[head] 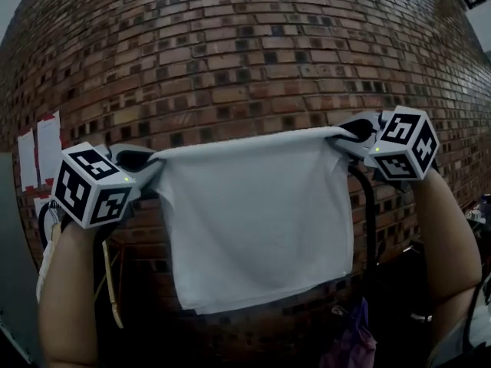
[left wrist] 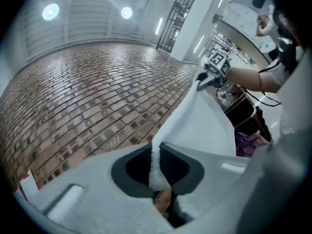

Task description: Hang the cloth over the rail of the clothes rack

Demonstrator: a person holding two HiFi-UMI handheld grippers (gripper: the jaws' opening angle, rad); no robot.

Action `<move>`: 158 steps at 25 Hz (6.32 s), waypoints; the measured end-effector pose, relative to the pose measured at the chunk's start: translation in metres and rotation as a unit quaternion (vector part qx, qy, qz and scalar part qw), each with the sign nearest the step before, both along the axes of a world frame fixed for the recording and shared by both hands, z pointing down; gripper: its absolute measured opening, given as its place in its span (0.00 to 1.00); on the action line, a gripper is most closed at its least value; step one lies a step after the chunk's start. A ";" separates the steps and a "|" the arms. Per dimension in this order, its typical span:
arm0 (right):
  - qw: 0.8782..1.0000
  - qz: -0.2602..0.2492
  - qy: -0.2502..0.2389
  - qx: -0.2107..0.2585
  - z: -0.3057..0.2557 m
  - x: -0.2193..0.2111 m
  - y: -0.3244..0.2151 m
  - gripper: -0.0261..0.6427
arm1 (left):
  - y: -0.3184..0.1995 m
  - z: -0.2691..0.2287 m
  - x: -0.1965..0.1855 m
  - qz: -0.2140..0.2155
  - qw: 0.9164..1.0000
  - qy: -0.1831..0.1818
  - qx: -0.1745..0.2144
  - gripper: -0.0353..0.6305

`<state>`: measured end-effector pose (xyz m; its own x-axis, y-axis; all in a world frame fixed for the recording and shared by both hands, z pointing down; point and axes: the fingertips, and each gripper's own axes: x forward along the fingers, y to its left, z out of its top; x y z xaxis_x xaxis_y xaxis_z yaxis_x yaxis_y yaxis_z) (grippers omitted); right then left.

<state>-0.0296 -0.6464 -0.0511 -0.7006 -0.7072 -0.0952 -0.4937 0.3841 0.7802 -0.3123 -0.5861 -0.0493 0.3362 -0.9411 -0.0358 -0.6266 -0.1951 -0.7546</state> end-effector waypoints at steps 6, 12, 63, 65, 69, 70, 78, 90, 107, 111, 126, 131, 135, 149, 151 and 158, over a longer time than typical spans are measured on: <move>1.000 0.009 0.019 -0.008 -0.024 -0.015 -0.044 0.08 | -0.052 -0.024 -0.019 -0.019 0.999 -0.038 -0.011 0.08; 0.997 0.041 0.062 -0.032 -0.028 -0.030 -0.097 0.08 | -0.103 -0.032 -0.034 -0.042 0.996 -0.063 -0.036 0.08; 0.936 0.152 0.285 -0.138 0.046 -0.049 -0.189 0.41 | -0.193 0.051 -0.055 -0.095 0.928 -0.263 -0.248 0.39; 0.944 0.157 0.271 -0.107 0.034 -0.049 -0.188 0.43 | -0.194 0.044 -0.061 -0.110 0.932 -0.255 -0.234 0.39; 0.964 0.167 0.205 -0.035 -0.007 -0.045 -0.177 0.28 | -0.191 0.016 -0.072 -0.133 0.951 -0.219 -0.172 0.29; 0.969 0.166 0.183 -0.013 -0.019 -0.044 -0.172 0.24 | -0.187 0.008 -0.073 -0.137 0.957 -0.205 -0.153 0.22; 0.998 0.031 0.039 -0.029 -0.038 -0.060 -0.099 0.04 | -0.121 -0.029 -0.033 -0.085 0.989 -0.105 -0.055 0.06; 0.977 -0.131 -0.020 -0.168 0.120 -0.040 0.022 0.04 | -0.016 0.108 0.080 0.047 0.994 0.021 -0.093 0.06; 0.867 -0.282 -0.069 -0.404 0.395 0.010 0.270 0.04 | 0.200 0.361 0.244 0.198 0.933 0.187 -0.234 0.06; 0.851 -0.295 -0.082 -0.427 0.420 0.000 0.322 0.04 | 0.243 0.387 0.254 0.198 0.929 0.195 -0.245 0.06; 0.846 -0.275 -0.118 -0.442 0.451 -0.040 0.579 0.04 | 0.503 0.431 0.216 0.208 0.902 0.245 -0.290 0.06; 0.861 -0.260 -0.143 -0.414 0.427 -0.042 0.639 0.04 | 0.569 0.416 0.212 0.226 0.887 0.276 -0.293 0.06; 0.858 -0.253 -0.169 -0.413 0.411 -0.042 0.669 0.04 | 0.608 0.408 0.207 0.245 0.865 0.320 -0.298 0.06; 0.841 -0.247 -0.155 -0.456 0.429 0.005 0.749 0.04 | 0.692 0.433 0.262 0.207 0.877 0.294 -0.318 0.06; 0.840 -0.244 -0.156 -0.458 0.426 0.021 0.763 0.04 | 0.708 0.431 0.278 0.209 0.878 0.288 -0.321 0.06; 0.846 -0.245 -0.154 -0.448 0.426 0.069 0.807 0.04 | 0.749 0.430 0.325 0.212 0.881 0.283 -0.315 0.06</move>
